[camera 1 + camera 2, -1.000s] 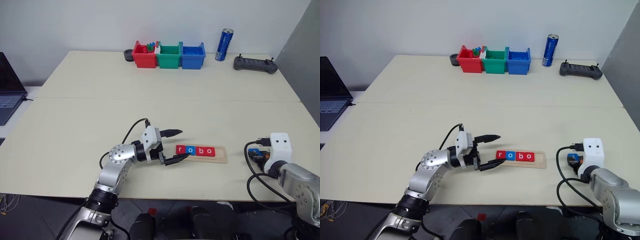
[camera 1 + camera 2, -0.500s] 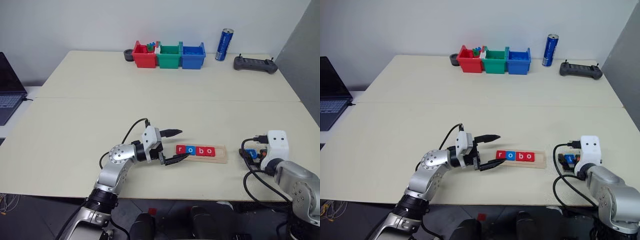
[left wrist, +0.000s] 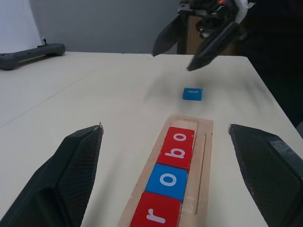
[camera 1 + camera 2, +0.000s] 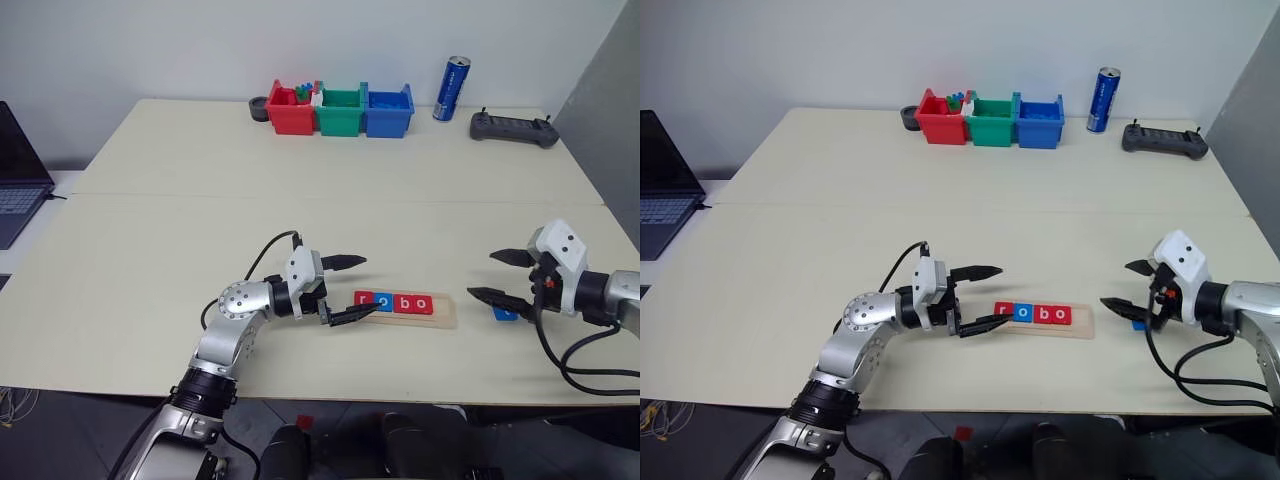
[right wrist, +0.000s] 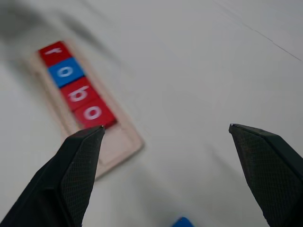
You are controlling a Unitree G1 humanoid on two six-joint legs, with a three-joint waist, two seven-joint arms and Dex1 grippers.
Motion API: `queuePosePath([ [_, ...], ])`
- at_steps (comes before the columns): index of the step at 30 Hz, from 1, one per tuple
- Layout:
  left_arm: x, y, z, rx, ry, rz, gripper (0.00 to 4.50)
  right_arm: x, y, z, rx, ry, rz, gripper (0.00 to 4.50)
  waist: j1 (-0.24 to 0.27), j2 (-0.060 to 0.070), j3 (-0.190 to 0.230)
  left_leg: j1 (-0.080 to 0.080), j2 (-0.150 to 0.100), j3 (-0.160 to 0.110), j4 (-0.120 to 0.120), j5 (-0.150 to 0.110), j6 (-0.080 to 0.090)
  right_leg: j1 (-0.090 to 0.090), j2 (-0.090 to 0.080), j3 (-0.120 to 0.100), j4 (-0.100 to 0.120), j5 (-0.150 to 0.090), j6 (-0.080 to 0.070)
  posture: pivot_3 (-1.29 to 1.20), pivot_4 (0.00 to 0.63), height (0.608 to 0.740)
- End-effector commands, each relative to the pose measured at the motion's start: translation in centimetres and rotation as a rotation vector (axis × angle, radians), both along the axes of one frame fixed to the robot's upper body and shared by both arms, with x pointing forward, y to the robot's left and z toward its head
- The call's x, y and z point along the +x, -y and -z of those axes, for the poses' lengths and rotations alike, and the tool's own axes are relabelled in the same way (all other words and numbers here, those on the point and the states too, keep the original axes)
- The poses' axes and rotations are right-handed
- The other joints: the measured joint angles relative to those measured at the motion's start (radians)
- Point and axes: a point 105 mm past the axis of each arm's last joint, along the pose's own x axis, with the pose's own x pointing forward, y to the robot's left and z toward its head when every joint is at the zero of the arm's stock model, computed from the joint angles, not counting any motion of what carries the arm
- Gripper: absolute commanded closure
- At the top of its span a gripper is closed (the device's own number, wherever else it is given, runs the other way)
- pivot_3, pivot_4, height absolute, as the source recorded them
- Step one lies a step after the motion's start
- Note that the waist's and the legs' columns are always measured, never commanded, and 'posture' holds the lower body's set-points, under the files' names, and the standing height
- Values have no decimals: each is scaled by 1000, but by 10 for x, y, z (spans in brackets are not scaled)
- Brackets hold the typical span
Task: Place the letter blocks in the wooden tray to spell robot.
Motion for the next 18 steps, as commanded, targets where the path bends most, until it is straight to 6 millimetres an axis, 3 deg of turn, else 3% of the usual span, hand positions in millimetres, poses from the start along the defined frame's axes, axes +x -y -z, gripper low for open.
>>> queuePosePath([
  [1,-2,4,-8,-21,30,18,0,-3,13,14,-114,8,-133,12,1,0,0,0,0,0,0,0,0,0,0,0,0,0,0,0,150,740],
  [8,-5,2,-7,-19,30,19,0,-9,31,45,-200,-123,-223,12,1,0,0,1,0,0,0,0,0,0,0,0,0,0,0,0,150,740],
  [18,-6,0,-6,-13,30,14,0,5,47,51,-235,-124,-204,12,4,0,0,1,0,0,0,0,0,0,-1,0,1,0,0,0,150,740],
])
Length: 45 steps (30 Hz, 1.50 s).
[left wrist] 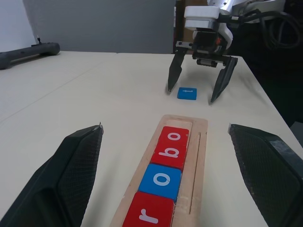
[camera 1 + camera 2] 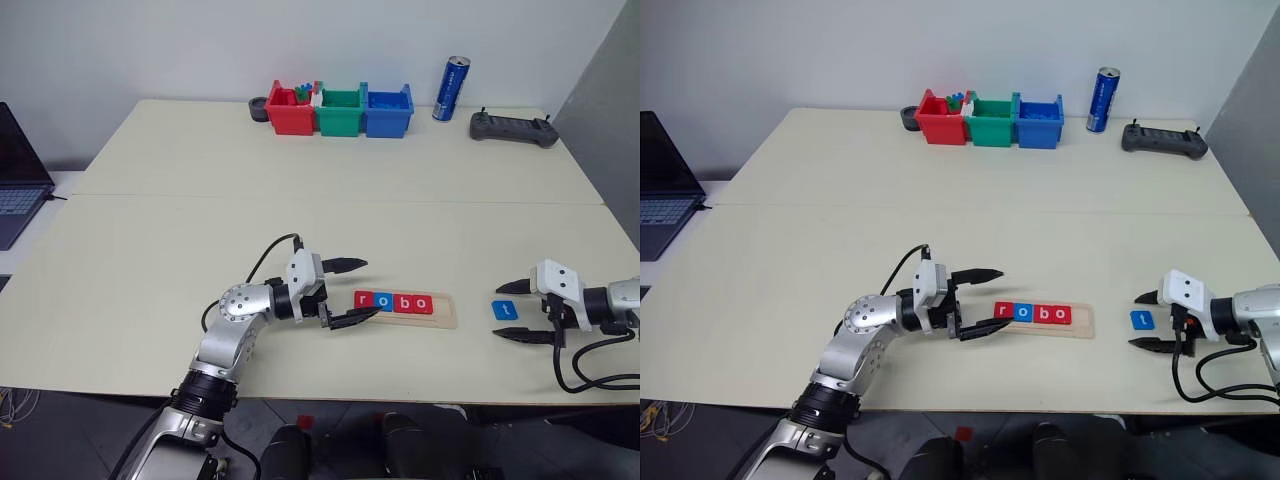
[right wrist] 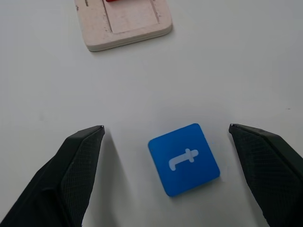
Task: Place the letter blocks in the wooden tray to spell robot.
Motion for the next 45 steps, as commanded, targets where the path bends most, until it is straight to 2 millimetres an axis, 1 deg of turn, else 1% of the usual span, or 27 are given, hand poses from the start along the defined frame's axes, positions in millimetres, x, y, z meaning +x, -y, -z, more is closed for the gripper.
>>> queuePosePath([
  [1,-3,1,-11,-15,43,14,0,1,4,-3,-23,13,-17,12,1,0,0,0,0,0,0,0,0,0,0,0,0,0,0,0,150,740],
  [8,-3,0,-10,-12,41,16,0,-1,11,4,-57,-5,-19,12,1,0,0,0,0,0,0,0,0,0,0,0,0,0,0,0,150,740],
  [9,-3,0,-10,-12,41,16,0,0,12,4,-57,-3,-18,182,1,0,0,0,0,0,0,0,0,1,0,0,0,0,0,0,150,740],
  [11,-3,1,-10,-13,41,17,0,1,12,3,-53,1,-16,635,1,0,0,0,0,0,0,0,0,1,0,0,0,0,0,0,150,740],
  [14,-3,1,-11,-13,43,16,0,4,9,-1,-40,19,-17,1626,1,0,0,1,0,0,0,0,0,1,0,0,0,0,0,0,150,740],
  [17,-2,2,-11,-15,46,14,0,7,9,-6,-38,37,-15,2743,0,0,0,1,0,0,0,0,0,1,0,0,0,0,0,0,150,740],
  [18,-1,2,-11,-16,47,14,0,8,9,-8,-38,48,-15,3025,0,0,0,2,0,0,0,0,0,1,0,0,0,0,0,0,150,740],
  [21,-1,3,-12,-20,47,13,0,13,1,-19,-23,91,-26,3054,0,0,0,1,0,0,0,0,0,1,0,0,0,0,0,0,150,740],
  [25,-1,2,-12,-20,46,11,0,16,-22,-31,25,130,-65,3054,-1,0,0,2,0,0,0,0,0,1,0,0,1,0,0,0,150,740],
  [28,-1,3,-12,-19,47,11,0,13,-41,-32,49,133,-98,3054,0,0,0,1,0,0,0,0,0,1,0,0,1,0,0,0,150,740],
  [32,0,3,-13,-17,50,12,0,9,-59,-28,54,136,-132,3054,6,0,0,1,0,-1,1,0,0,1,0,0,1,0,0,0,150,740],
  [40,3,3,-15,-18,55,5,0,8,-75,-23,67,132,-154,3054,6,0,0,1,0,-1,1,0,0,1,0,-1,1,0,0,0,150,740],
  [45,1,4,-15,-21,56,8,0,7,-83,-22,74,118,-177,3054,6,0,0,1,0,-1,1,0,0,1,0,-1,1,0,0,0,150,740],
])
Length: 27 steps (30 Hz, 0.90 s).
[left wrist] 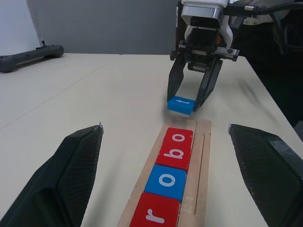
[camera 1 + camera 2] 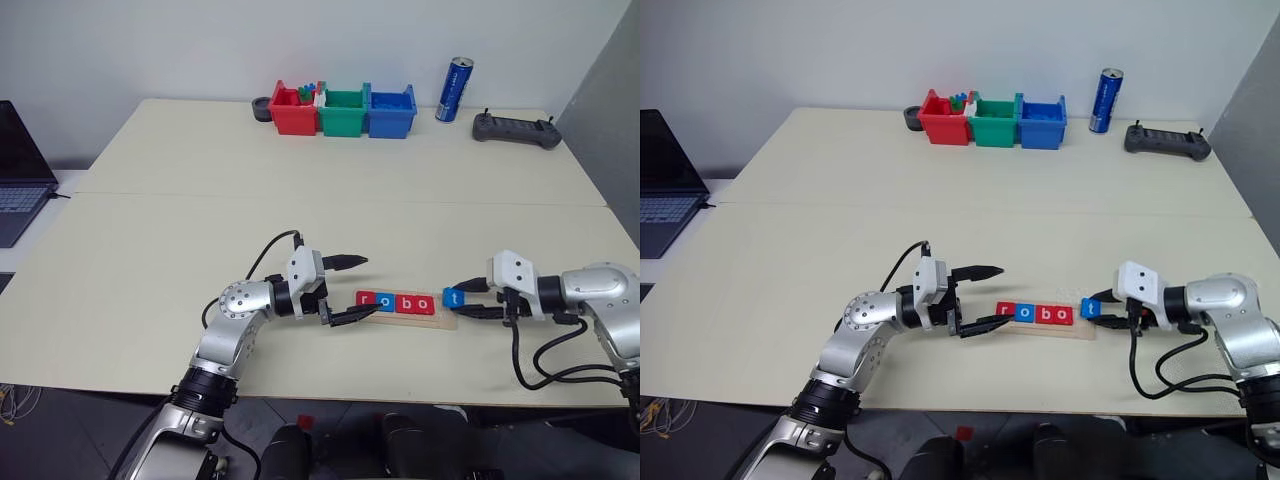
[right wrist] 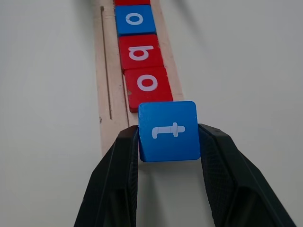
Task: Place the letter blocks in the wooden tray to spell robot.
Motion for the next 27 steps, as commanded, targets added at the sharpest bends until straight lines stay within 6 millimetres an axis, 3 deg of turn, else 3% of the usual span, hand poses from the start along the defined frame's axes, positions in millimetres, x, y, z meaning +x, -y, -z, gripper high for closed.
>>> queuePosePath([
  [1,-2,3,-10,-21,39,7,0,0,-7,-8,-4,26,-36,3054,0,0,0,0,0,0,0,0,0,0,0,0,0,0,0,0,150,740],
  [27,-1,-2,-10,-14,37,-12,0,7,-2,1,-47,-5,-54,3054,0,0,0,0,0,0,0,0,0,0,0,0,0,0,0,0,150,740],
])
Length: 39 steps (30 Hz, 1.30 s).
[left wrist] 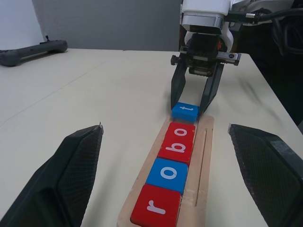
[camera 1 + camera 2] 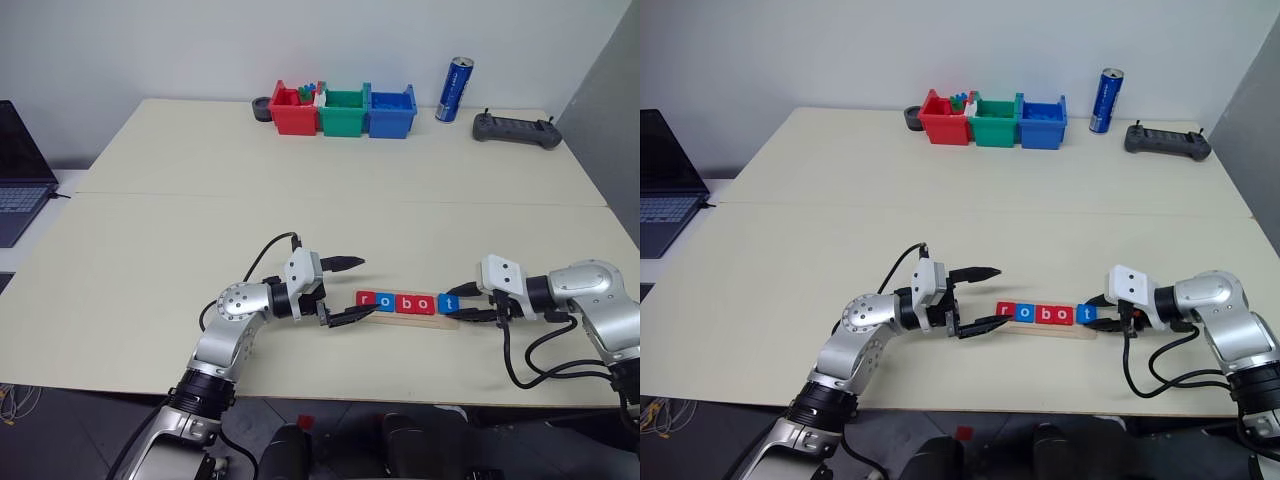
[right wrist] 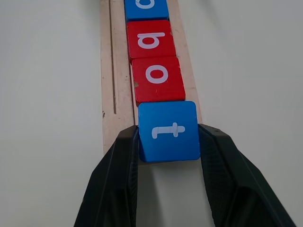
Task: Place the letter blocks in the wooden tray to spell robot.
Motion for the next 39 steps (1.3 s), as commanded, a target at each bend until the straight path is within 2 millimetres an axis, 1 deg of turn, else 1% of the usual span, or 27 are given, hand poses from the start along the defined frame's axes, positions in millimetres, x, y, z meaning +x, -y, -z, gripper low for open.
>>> queuePosePath([
  [1,-2,2,-13,-20,48,12,0,2,-5,-8,-3,36,-33,3054,0,0,0,0,0,0,0,0,0,0,0,0,0,0,0,0,150,740],
  [12,-3,1,-14,-12,56,12,0,4,-9,-6,-5,45,-43,3054,0,0,0,0,0,0,0,0,0,0,0,0,0,0,0,0,150,740],
  [19,-4,0,-14,-3,55,15,0,4,-7,-4,-15,33,-40,3054,0,0,0,0,0,0,0,0,0,0,0,0,0,0,0,0,150,740],
  [21,-3,0,-13,-1,55,15,0,4,-7,-4,-15,30,-40,2317,0,0,0,0,0,0,0,0,0,0,0,0,0,0,0,0,150,740],
  [22,-3,0,-13,0,56,15,0,4,-7,-5,-12,26,-40,2033,0,0,0,0,0,0,0,0,0,0,0,0,0,0,0,0,150,740],
  [23,-2,0,-14,0,56,15,0,4,-7,-6,-3,24,-39,1598,0,0,0,0,0,0,0,0,0,0,0,0,0,0,0,0,150,740],
  [27,-1,2,-14,-2,58,18,0,4,-8,-12,20,13,-28,288,0,0,0,0,0,0,0,0,0,0,0,0,0,0,0,0,150,740],
  [28,-1,2,-14,-2,58,19,0,5,-7,-14,24,16,-22,22,0,0,0,0,0,0,0,0,0,0,0,0,0,0,0,0,150,740],
  [34,-2,3,-14,-4,57,25,0,4,-3,-31,58,26,11,22,0,0,0,0,0,0,0,0,0,0,0,0,0,0,0,0,150,740],
  [37,-1,3,-14,-6,57,25,0,0,3,-39,57,40,27,22,1,0,0,0,0,0,0,0,0,0,0,0,0,0,0,0,150,740],
  [39,-1,4,-13,-6,56,25,0,-2,8,-40,41,56,42,22,1,0,0,0,0,0,0,0,0,0,0,0,0,0,0,0,150,740],
])
